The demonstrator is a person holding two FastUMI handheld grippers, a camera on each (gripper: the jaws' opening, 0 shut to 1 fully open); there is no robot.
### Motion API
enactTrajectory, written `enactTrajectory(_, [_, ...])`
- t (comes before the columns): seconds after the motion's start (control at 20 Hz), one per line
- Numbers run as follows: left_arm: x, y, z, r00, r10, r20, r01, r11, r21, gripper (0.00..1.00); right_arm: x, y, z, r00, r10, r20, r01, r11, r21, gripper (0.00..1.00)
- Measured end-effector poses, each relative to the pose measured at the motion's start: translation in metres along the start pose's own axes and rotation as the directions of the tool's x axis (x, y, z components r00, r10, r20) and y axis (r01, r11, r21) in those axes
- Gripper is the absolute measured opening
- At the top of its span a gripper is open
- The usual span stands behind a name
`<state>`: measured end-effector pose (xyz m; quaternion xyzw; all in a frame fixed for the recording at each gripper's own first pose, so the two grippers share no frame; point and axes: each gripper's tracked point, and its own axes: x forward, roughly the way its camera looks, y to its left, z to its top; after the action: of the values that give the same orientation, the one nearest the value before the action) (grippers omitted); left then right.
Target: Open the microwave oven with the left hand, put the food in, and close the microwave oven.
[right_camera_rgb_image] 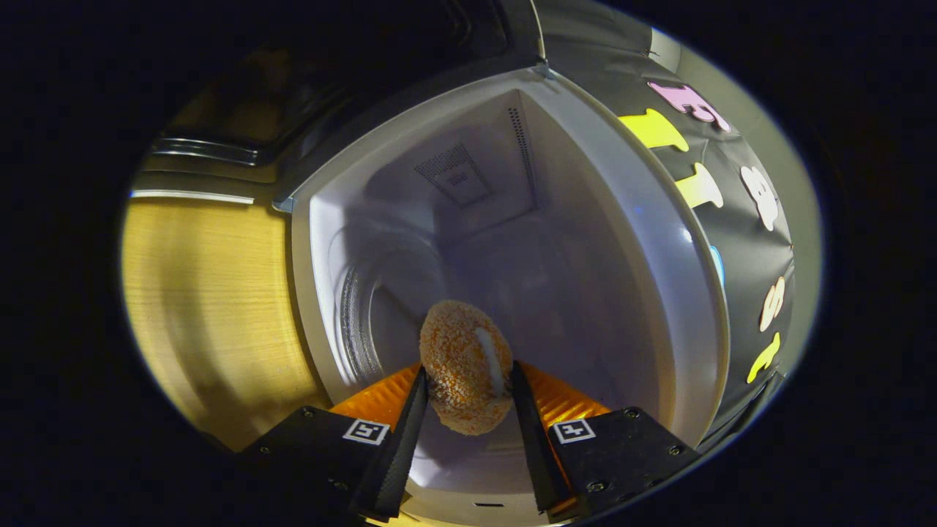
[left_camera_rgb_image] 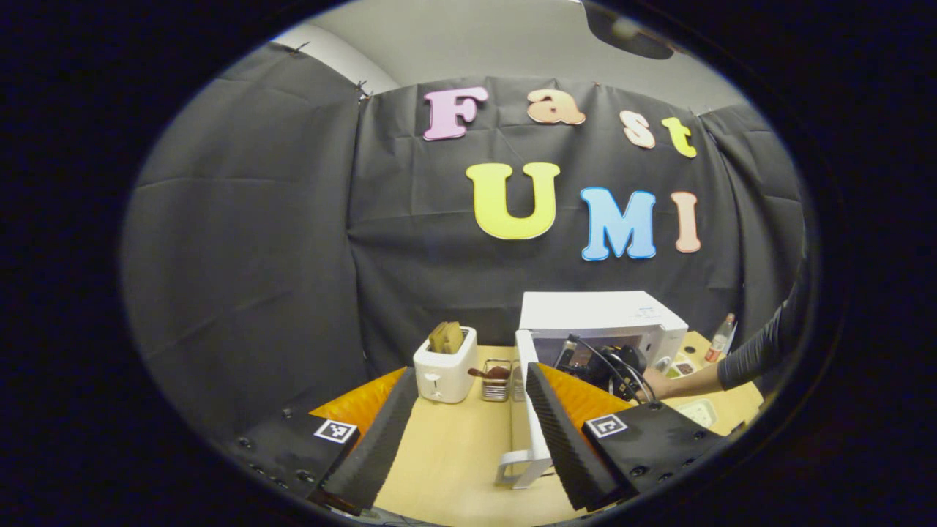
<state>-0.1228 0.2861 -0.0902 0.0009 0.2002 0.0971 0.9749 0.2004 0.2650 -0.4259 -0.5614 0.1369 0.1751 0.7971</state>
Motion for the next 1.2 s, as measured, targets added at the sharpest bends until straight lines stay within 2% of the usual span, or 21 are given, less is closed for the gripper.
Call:
enactTrajectory(0.1, [0.001, 0.001, 0.001, 1.0, 0.003, 0.003, -0.003, 1.0, -0.005, 0.98, -0.004, -0.005, -0.003, 1.0, -0.002, -0.019, 0.002, 1.0, 0.013, 0.74])
enactTrajectory(0.2, [0.005, -0.002, 0.002, 1.0, 0.002, 0.015, -0.002, 1.0, -0.017, 0.95, -0.012, -0.003, 0.0, 0.999, 0.032, -0.001, -0.032, 0.998, 0.056, 0.92])
enactTrajectory(0.25, [0.008, -0.005, 0.007, 1.0, 0.002, 0.026, -0.001, 1.0, -0.024, 0.98, -0.019, 0.0, 0.0, 0.998, 0.056, 0.002, -0.056, 0.995, 0.084, 0.97])
enactTrajectory(0.35, [0.016, -0.015, 0.008, 0.999, -0.018, 0.035, 0.019, 0.999, -0.037, 0.98, -0.038, 0.006, -0.002, 0.994, 0.112, 0.015, -0.113, 0.982, 0.153, 0.97])
enactTrajectory(0.55, [0.028, -0.041, 0.013, 0.996, -0.086, 0.037, 0.087, 0.996, -0.03, 0.95, -0.089, 0.003, -0.009, 0.985, 0.163, 0.056, -0.172, 0.935, 0.31, 0.97])
enactTrajectory(0.6, [0.032, -0.051, 0.014, 0.994, -0.106, 0.039, 0.107, 0.994, -0.025, 0.98, -0.103, 0.0, -0.013, 0.983, 0.173, 0.059, -0.183, 0.913, 0.364, 0.97])
enactTrajectory(0.65, [0.035, -0.059, 0.017, 0.991, -0.129, 0.044, 0.13, 0.991, -0.02, 0.95, -0.117, -0.005, -0.015, 0.982, 0.176, 0.062, -0.186, 0.885, 0.427, 0.97])
enactTrajectory(0.7, [0.036, -0.068, 0.019, 0.987, -0.151, 0.052, 0.152, 0.988, -0.014, 1.0, -0.13, -0.013, -0.018, 0.982, 0.176, 0.066, -0.186, 0.848, 0.496, 0.97])
enactTrajectory(0.9, [0.044, -0.095, 0.026, 0.97, -0.228, 0.078, 0.229, 0.973, -0.003, 0.98, -0.181, -0.057, -0.026, 0.99, 0.13, 0.061, -0.134, 0.69, 0.712, 0.97])
enactTrajectory(1.1, [0.046, -0.11, 0.033, 0.954, -0.284, 0.096, 0.285, 0.959, 0.002, 0.95, -0.214, -0.111, -0.042, 0.998, 0.035, 0.042, -0.055, 0.621, 0.782, 0.97])
enactTrajectory(1.2, [0.048, -0.116, 0.033, 0.947, -0.307, 0.099, 0.308, 0.951, 0.008, 0.98, -0.231, -0.131, -0.05, 1.0, 0.002, 0.023, -0.02, 0.576, 0.817, 0.97])
